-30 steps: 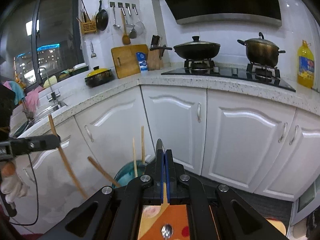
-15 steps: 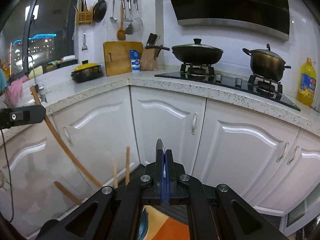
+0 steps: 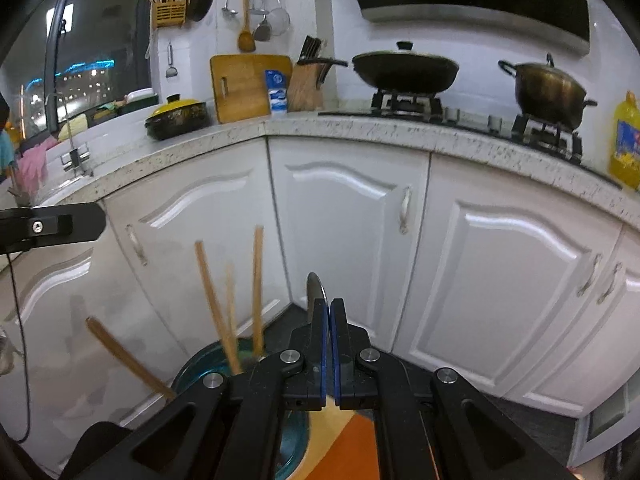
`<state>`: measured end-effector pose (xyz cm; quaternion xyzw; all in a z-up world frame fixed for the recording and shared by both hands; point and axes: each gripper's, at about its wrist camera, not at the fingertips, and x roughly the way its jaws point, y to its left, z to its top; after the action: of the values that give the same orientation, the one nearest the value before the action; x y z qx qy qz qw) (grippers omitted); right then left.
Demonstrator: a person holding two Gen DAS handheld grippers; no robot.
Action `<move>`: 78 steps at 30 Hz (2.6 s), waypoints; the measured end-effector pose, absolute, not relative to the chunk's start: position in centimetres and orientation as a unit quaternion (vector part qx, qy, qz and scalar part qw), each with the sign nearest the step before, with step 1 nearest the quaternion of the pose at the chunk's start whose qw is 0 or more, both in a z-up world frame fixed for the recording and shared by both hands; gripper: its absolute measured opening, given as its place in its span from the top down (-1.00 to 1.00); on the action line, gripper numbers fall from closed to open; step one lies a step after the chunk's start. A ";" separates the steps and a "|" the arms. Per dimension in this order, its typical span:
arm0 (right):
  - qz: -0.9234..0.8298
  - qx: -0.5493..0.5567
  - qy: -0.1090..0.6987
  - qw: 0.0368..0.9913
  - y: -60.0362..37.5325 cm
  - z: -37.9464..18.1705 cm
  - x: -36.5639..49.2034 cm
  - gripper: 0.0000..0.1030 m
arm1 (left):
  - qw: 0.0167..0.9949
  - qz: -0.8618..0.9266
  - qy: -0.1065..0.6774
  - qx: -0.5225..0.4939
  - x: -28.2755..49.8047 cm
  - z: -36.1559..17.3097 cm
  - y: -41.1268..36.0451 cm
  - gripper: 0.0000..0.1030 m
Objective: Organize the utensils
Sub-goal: 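Carry the chopstick with the left tool to the holder while the right tool carries the spoon, then drop the chopstick into the holder with the left tool while the right tool releases the spoon, then move both open tools back over the white ceramic spoon on the mat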
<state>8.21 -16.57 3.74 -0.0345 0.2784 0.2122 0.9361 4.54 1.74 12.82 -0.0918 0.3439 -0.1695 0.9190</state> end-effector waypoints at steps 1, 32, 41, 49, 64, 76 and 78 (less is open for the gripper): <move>0.213 -0.036 0.279 0.936 -16.5 3.6 8.1 0.97 | 0.918 -0.170 0.347 -0.095 4.4 12.6 1.7 0.92; 0.218 0.034 0.346 0.912 -21.2 2.3 0.9 0.40 | 0.930 -0.136 0.339 -0.029 -1.3 10.6 -3.0 0.06; 0.188 0.043 0.357 0.914 -24.0 2.0 -1.8 0.38 | 0.927 -0.154 0.343 -0.006 -2.8 9.7 -6.3 0.03; 0.159 0.050 0.374 0.912 -27.0 0.5 -4.4 0.36 | 0.910 -0.183 0.371 -0.017 -3.3 8.1 -8.4 0.02; 0.134 0.077 0.453 0.878 -31.7 -7.1 -6.5 0.36 | 0.852 -0.210 0.476 -0.050 -3.3 -0.5 -9.6 0.02; 0.202 0.093 0.509 0.831 -28.0 -11.6 -7.0 0.36 | 0.822 -0.193 0.534 -0.051 -2.6 -6.4 -10.5 0.02; 0.200 0.090 0.510 0.832 -27.6 -12.2 -6.3 0.36 | 0.821 -0.188 0.536 -0.053 -2.4 -6.7 -10.1 0.02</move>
<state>-6.35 -27.63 -12.20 0.0899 0.5100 0.2002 0.8317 -2.42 -10.05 -6.68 -0.0532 0.5358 -0.1878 0.8215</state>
